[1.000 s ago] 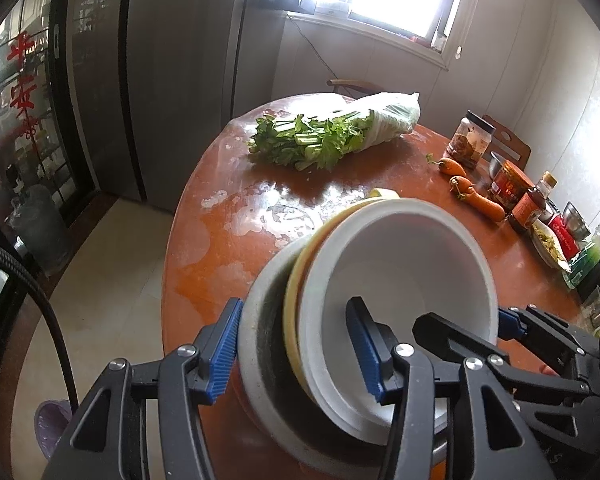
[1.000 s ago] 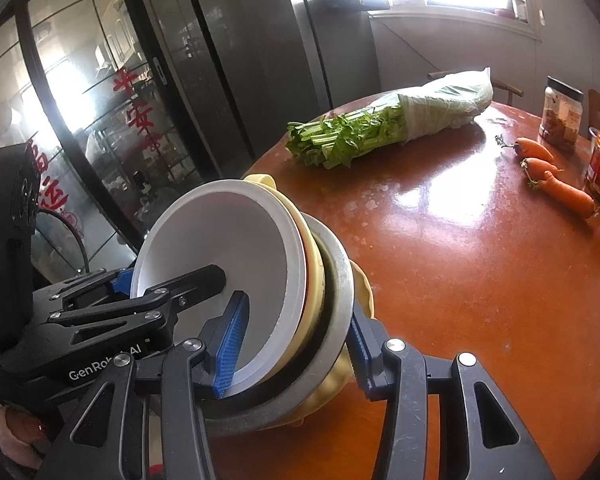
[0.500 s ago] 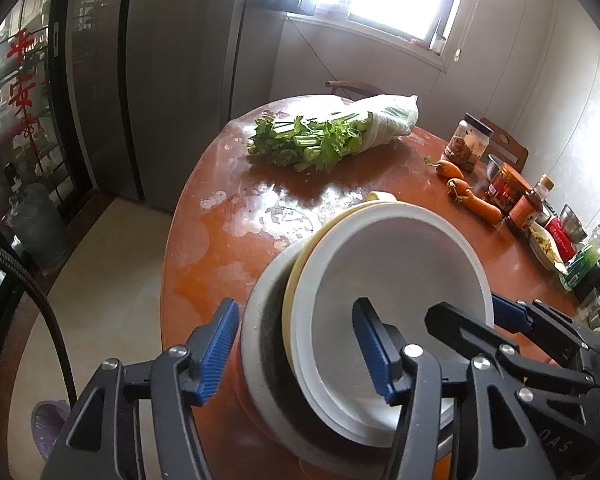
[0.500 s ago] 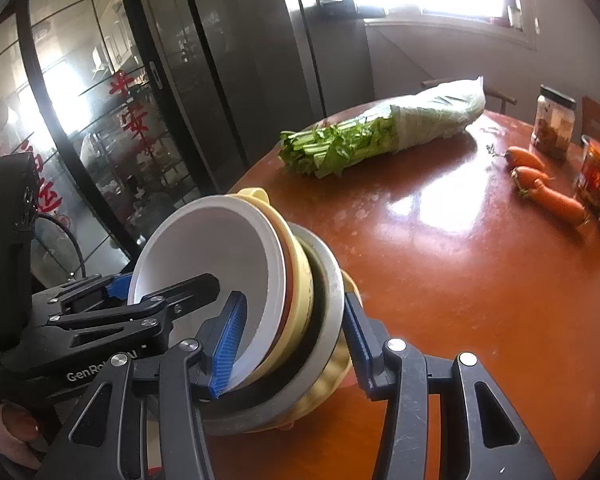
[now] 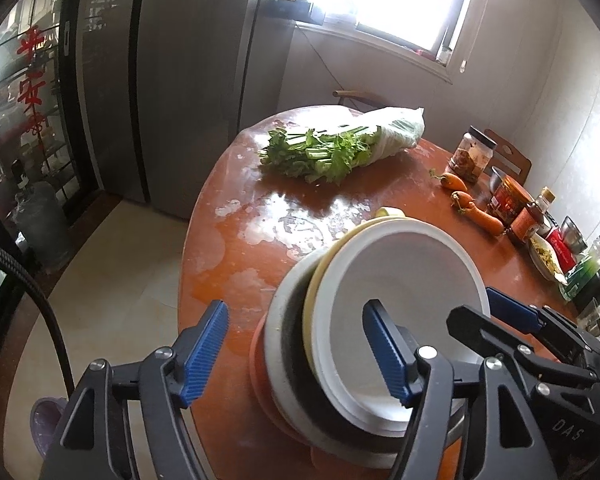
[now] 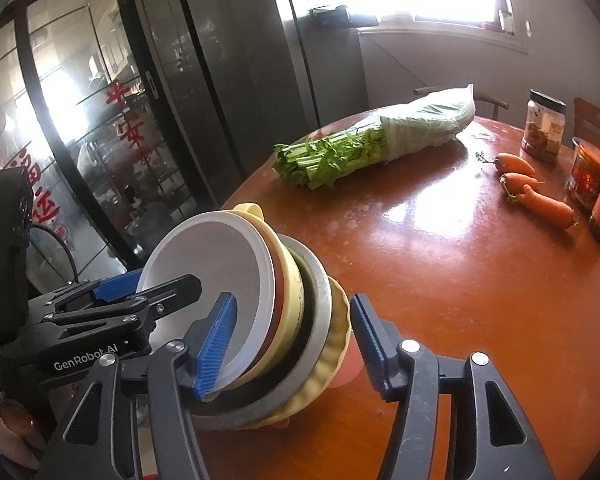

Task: Organize plates and bowls
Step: 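Carry the nested bowl stack with both grippers toward the plate stack, then lower the bowl stack onto the steel pan atop the plates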

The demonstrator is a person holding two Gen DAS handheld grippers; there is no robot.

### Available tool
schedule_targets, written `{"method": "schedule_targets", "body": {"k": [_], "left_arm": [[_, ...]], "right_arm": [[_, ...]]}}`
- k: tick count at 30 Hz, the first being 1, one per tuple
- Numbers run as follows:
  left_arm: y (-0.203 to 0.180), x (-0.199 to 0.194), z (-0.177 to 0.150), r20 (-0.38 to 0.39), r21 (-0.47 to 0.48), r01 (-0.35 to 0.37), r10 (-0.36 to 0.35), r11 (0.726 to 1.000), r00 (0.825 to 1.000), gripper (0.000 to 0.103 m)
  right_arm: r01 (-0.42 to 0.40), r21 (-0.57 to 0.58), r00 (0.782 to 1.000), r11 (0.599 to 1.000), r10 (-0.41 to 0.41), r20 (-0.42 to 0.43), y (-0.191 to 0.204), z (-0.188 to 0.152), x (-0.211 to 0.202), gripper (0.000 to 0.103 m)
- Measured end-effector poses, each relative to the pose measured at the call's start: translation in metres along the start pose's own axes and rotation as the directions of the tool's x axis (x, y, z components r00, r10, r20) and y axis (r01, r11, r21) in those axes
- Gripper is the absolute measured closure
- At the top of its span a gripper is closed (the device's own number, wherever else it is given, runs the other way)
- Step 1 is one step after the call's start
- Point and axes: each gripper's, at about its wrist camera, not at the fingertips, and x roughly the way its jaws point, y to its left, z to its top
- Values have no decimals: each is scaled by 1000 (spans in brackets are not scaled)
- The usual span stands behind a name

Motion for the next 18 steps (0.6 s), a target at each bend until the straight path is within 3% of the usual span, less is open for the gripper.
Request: {"method": "schedule_targets", "body": {"k": [9, 18], "left_arm": [[6, 10, -1, -27, -17, 6, -7, 1000, 1000, 30], [5, 27, -1, -62, -6, 12, -12, 1000, 998, 23]], "right_arm": [[-2, 29, 1000, 1000, 3, -31, -2, -1, 8, 31], [-16, 56, 997, 998, 21, -81, -6, -3, 25, 29]]}}
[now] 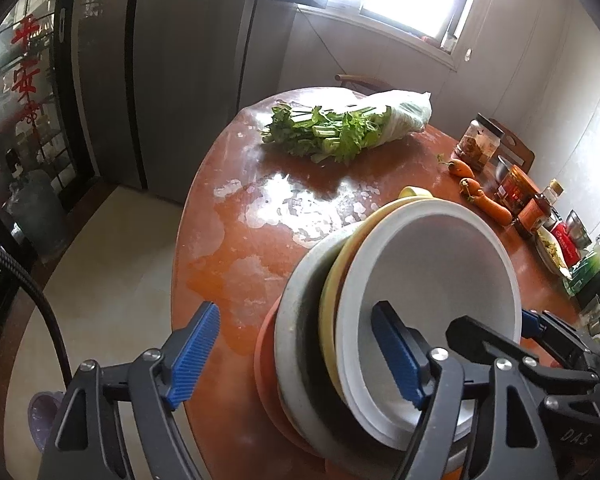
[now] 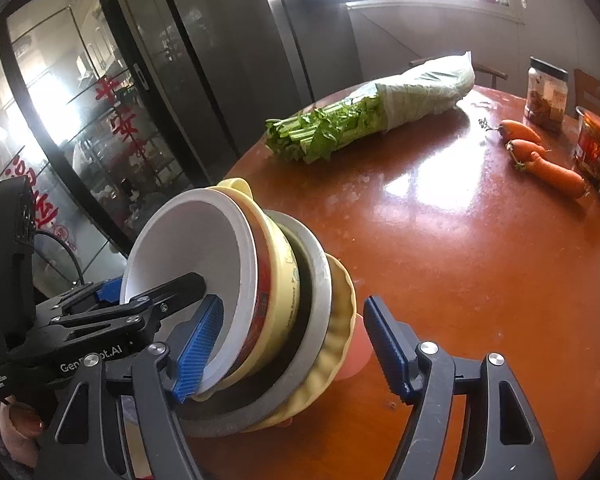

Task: Organize plates and bowls
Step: 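Lower the bowl stack onto the steel pan atop the plates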

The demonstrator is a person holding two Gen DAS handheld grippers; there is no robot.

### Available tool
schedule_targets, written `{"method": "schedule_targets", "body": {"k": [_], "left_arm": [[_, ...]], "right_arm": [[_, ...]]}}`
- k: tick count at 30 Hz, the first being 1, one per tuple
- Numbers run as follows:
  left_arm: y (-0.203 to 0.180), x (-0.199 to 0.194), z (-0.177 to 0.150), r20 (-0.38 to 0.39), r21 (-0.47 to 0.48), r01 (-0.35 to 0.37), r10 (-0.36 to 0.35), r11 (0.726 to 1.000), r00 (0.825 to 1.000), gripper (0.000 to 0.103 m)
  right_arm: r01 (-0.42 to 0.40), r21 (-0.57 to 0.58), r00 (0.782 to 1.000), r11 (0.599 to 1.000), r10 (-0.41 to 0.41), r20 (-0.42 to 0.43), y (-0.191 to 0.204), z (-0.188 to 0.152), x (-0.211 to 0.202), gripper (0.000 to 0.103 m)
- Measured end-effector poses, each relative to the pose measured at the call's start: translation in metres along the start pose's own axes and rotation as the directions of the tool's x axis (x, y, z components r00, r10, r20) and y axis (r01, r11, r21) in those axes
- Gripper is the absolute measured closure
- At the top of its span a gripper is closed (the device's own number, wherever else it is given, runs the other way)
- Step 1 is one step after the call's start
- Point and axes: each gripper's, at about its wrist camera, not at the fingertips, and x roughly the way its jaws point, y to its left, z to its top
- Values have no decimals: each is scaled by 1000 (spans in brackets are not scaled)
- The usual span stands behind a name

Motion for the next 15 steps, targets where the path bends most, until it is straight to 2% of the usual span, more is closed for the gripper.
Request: {"method": "schedule_targets", "body": {"k": [2, 4, 11, 15], "left_arm": [[0, 4, 1, -11, 3, 14, -14, 1000, 1000, 17], [2, 8, 2, -26, -1, 27, -27, 1000, 999, 14], [4, 18, 5, -58, -13, 117, -117, 993, 991, 18], [-5, 17, 4, -57, 9, 125, -124, 992, 991, 21]], "right_arm": [[-2, -3, 1000, 1000, 2, -9, 0, 0, 4, 29], [-21, 7, 1000, 1000, 21, -23, -1, 0, 8, 28], [-98, 63, 994, 993, 101, -47, -13, 0, 15, 26], [-103, 48, 994, 994, 104, -40, -15, 0, 12, 26]]}}
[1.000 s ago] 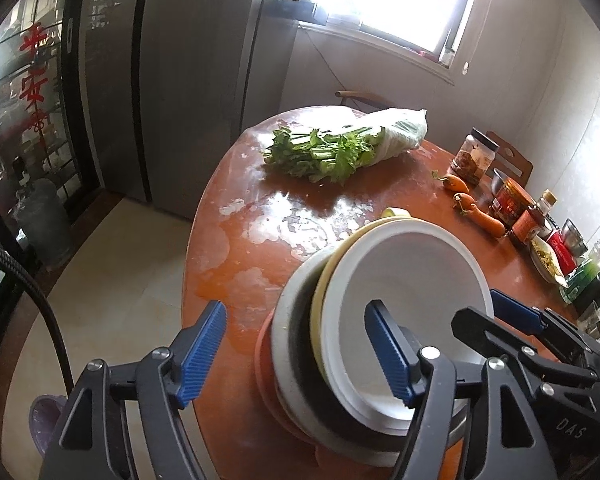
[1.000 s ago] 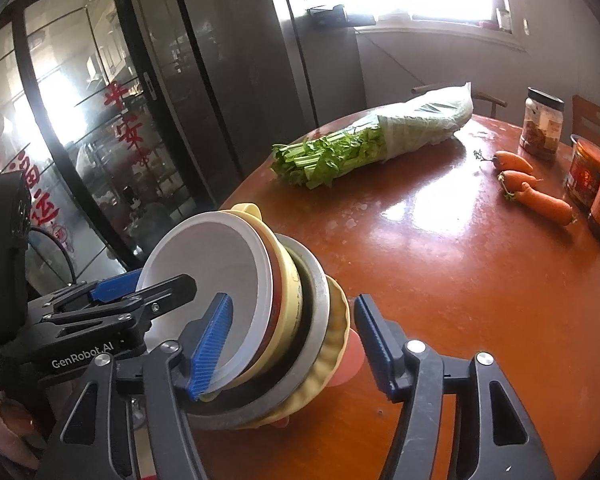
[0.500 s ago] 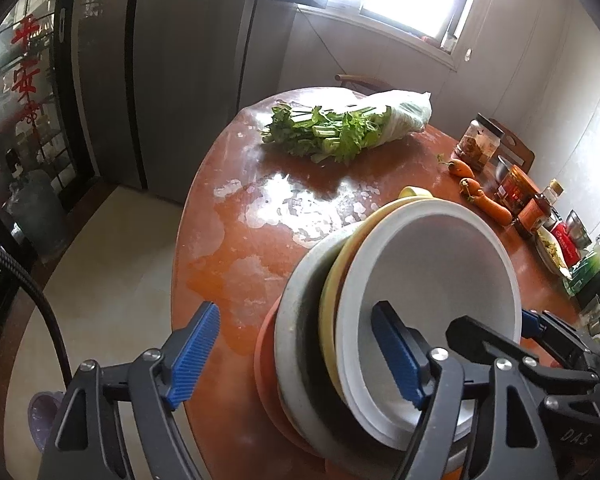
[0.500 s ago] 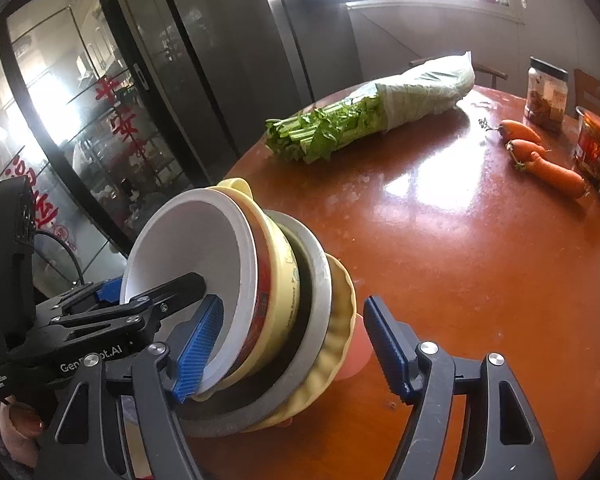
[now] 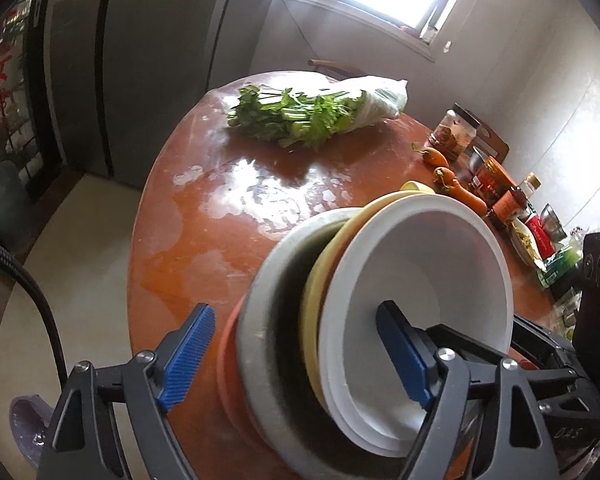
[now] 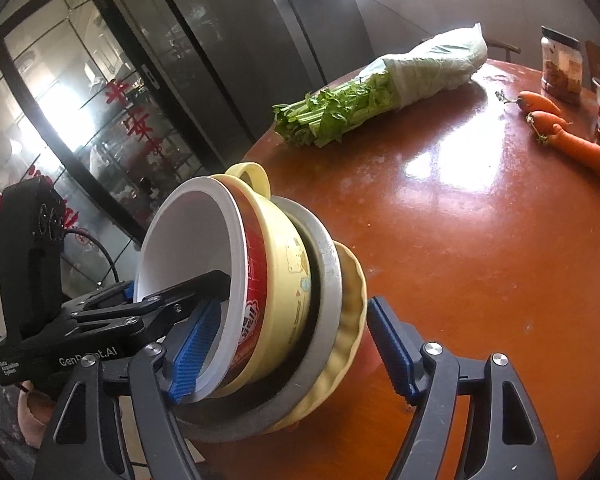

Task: Organize plates and bowls
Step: 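Lower the bowl stack onto the steel pan atop the plates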

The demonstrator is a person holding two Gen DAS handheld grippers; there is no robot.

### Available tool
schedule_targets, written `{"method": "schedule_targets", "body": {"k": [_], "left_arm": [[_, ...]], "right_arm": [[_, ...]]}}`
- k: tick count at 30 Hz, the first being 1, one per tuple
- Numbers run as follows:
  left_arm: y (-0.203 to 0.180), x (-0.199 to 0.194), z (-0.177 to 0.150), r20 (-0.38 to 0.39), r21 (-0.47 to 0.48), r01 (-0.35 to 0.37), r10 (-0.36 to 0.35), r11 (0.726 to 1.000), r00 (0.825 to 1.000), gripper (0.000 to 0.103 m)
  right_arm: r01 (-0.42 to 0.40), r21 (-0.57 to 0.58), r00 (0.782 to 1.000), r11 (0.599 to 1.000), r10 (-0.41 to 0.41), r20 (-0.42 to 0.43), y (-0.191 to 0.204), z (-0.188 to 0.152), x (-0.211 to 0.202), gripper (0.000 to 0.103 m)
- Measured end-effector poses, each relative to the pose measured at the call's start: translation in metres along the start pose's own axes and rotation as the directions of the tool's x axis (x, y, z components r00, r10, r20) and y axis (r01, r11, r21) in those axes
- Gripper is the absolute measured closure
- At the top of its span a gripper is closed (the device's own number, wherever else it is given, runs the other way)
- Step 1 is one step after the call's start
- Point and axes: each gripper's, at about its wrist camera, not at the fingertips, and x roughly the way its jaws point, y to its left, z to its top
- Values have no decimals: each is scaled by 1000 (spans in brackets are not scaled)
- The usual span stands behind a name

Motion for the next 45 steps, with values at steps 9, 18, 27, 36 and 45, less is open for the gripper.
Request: {"method": "schedule_targets", "body": {"k": [9, 18, 27, 36, 45], "left_arm": [[-19, 5, -1, -17, 25, 6, -6, 1000, 1000, 22], [-60, 18, -1, -43, 74, 23, -19, 997, 999, 23], [-121, 39, -1, -71, 150, 57, -47, 987, 996, 27], [-169, 55, -3, -92, 208, 87, -70, 974, 993, 27], [-199, 66, -1, -87, 250, 86, -66, 965, 994, 27]], "right_arm": [[-2, -8, 1000, 1000, 2, 13, -10, -4, -12, 30], [16, 26, 999, 1000, -17, 30, -42, -12, -35, 31], [59, 82, 996, 995, -65, 62, -91, -22, -70, 32], [84, 141, 991, 986, -97, 90, -135, -33, -101, 32], [90, 185, 988, 979, -111, 109, -165, -36, -118, 32]]}}
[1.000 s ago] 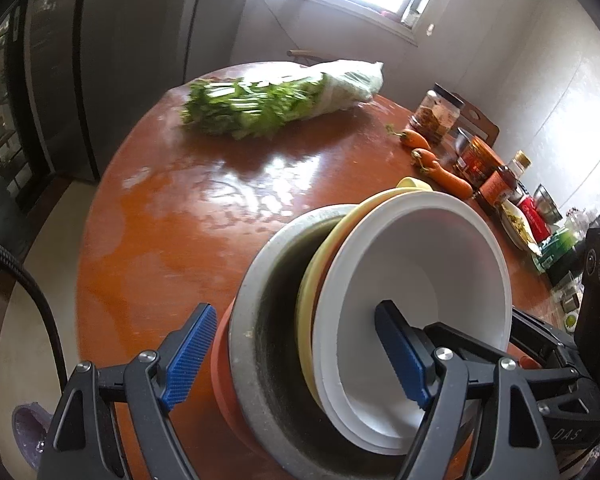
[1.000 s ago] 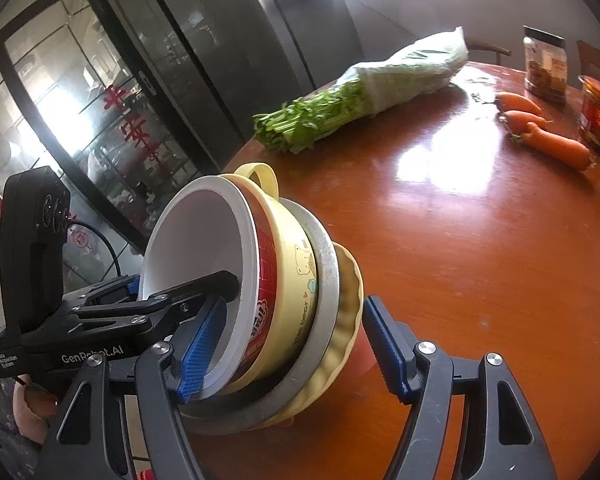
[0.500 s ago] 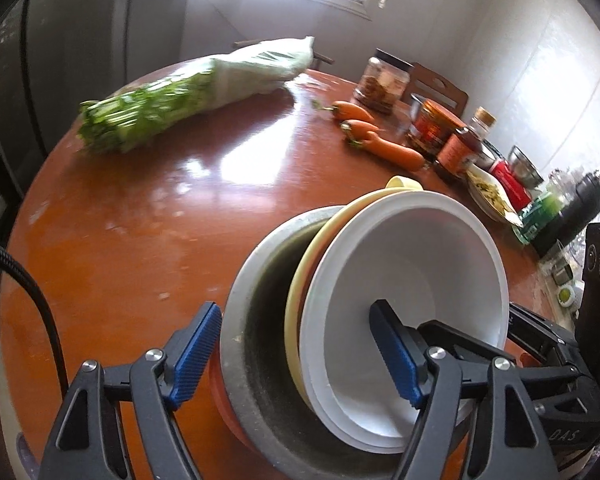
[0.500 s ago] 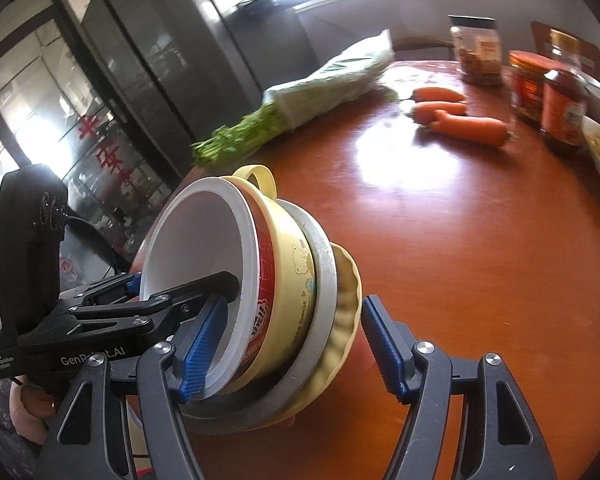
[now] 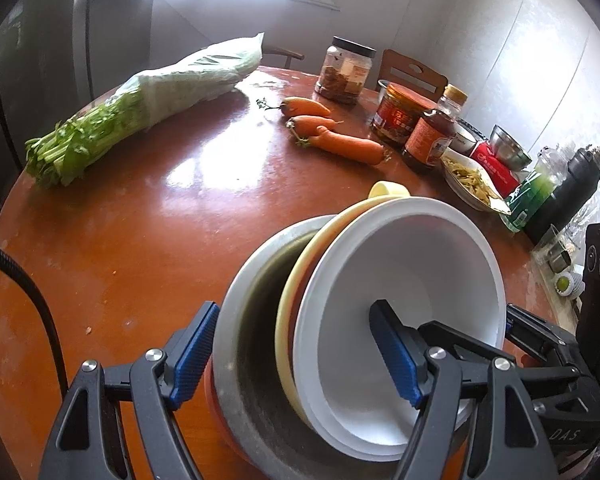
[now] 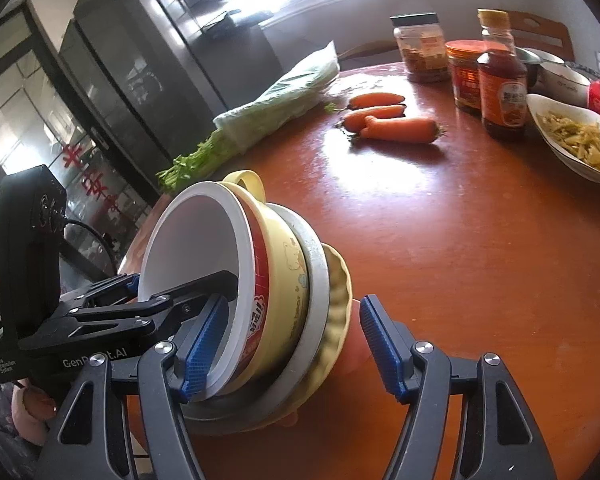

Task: Organize plates and bowls
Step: 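Lower the bowl stack onto the steel pan atop the plates, then open both grippers and pull them back from the stack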

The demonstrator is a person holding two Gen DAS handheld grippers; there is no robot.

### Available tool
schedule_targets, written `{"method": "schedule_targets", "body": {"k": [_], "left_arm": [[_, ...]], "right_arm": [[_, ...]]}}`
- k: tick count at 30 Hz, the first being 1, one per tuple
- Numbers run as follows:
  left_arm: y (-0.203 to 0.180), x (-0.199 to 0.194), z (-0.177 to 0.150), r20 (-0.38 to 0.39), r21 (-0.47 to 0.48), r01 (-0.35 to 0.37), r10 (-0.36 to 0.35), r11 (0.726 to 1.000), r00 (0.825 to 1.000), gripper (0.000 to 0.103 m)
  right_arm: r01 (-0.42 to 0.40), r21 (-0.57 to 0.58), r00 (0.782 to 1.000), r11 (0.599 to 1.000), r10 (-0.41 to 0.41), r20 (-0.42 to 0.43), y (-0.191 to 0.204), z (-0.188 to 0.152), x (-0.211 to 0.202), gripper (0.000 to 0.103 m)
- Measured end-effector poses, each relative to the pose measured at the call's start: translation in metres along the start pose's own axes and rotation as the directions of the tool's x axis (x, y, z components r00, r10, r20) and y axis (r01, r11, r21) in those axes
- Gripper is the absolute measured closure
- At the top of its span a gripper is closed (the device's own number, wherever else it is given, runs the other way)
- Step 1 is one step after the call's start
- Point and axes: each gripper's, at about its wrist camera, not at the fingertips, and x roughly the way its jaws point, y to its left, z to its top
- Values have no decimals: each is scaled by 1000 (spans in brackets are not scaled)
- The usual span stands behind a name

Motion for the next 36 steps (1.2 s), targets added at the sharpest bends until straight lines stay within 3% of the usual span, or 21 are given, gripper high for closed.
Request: {"method": "schedule_targets", "body": {"k": [13, 21, 30, 36], "left_arm": [[2, -12, 1, 55, -4, -58, 58, 998, 997, 23], [4, -60, -2, 197, -7, -120, 119, 993, 973, 17], [-12, -100, -22, 290, 13, -150, 140, 989, 947, 11], [-19, -108, -53, 309, 2, -177, 168, 984, 936, 9]], "right_arm": [[23, -3, 1000, 1000, -23, 12, 1, -3, -8, 32], [87, -4, 991, 996, -86, 100, 8, 0, -30, 27], [172, -44, 955, 984, -156, 251, 31, -12, -78, 24], [244, -67, 931, 967, -215, 294, 38, -38, -98, 22]]}}
